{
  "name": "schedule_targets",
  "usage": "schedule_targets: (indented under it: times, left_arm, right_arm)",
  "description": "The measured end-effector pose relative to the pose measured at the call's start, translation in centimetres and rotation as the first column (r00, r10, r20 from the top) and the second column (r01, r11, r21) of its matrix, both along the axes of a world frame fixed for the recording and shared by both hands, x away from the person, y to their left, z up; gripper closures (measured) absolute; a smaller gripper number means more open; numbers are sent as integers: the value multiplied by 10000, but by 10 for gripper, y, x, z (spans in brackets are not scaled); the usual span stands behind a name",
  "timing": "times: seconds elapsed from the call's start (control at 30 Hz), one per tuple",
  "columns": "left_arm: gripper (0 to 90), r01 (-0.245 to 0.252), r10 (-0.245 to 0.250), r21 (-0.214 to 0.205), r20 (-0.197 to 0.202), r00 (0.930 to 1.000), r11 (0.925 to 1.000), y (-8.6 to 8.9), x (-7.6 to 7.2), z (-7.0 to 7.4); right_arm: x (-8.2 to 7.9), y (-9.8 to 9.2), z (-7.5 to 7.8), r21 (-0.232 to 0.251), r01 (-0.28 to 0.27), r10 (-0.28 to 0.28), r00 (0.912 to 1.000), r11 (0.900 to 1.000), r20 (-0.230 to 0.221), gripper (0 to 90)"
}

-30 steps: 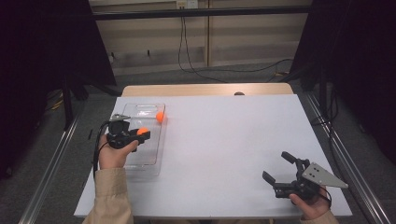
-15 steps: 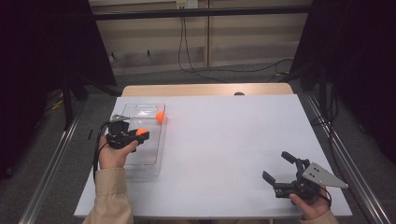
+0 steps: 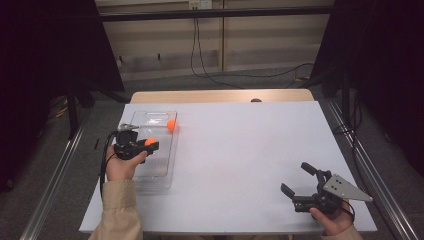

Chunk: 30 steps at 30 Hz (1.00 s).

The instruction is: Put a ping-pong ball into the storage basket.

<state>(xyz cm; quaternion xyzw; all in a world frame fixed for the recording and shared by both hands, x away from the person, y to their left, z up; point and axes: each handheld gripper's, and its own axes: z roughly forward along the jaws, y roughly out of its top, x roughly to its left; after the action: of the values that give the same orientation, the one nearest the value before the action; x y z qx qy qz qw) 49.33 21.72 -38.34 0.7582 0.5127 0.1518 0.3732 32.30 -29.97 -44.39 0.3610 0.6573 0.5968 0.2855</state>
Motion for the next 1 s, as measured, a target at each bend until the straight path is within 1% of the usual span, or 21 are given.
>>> schedule_targets:
  times: [0.1,0.2,0.3,0.33,0.37,0.47,0.57,0.67,0.7,0.73,0.77,0.8,0.9,0.93,1.0]
  left_arm:
    - [509,-34,34,39,-1,10000,10000,0,0,0]
    - [509,-104,104,-21,1,9999,9999,0,0,-1]
    - [509,-103,103,101,23,9999,9999,0,1,-2]
    - [509,-134,133,59,31,9999,9999,0,1,-2]
    - [509,-93,93,141,-13,10000,9999,0,1,-3]
    - [509,-136,136,171,12,9999,9998,-1,1,-4]
    - [507,-54,54,336,4,10000,9994,0,2,-5]
    - [505,-127,126,348,36,9999,9993,-1,2,-5]
    - [504,-111,110,290,21,9999,9995,0,2,-6]
    - [495,-265,264,157,63,9996,9995,-1,2,-6]
    - [473,-245,243,279,64,9997,9993,0,3,-6]
    - [451,-308,304,306,106,9995,9991,0,3,-6]
    - [433,-356,355,136,117,9993,9993,1,2,-6]
    - [426,-411,408,208,178,9990,9989,1,2,-6]
    - [421,-437,436,52,210,9988,9990,1,1,-5]
  right_arm:
    - [0,0,0,4,-15,15,10000,10000,0,12]
    - [0,0,0,-2,0,0,10000,10000,1,12]
    - [0,0,0,-10,-8,9,10000,10000,16,11]
    - [0,0,0,-6,-17,17,10000,10000,15,11]
    - [0,0,0,-3,-18,18,10000,10000,15,11]
    - [0,0,0,-3,-33,33,10000,10000,10,12]
    - [0,0,0,-5,-18,18,10000,10000,18,12]
    - [0,0,0,1,-28,28,10000,10000,22,12]
    - [0,0,0,-6,-15,15,10000,10000,15,12]
    - [0,0,0,4,-42,42,10000,10000,7,12]
    - [0,-1,0,-1,-58,58,10000,10000,-4,12]
    - [0,-1,0,16,-37,37,10000,10000,4,12]
    - [0,0,0,15,-25,25,10000,10000,10,12]
    - [0,0,0,19,-14,13,10000,10000,28,12]
    - [0,1,0,36,-32,32,10000,10000,24,12]
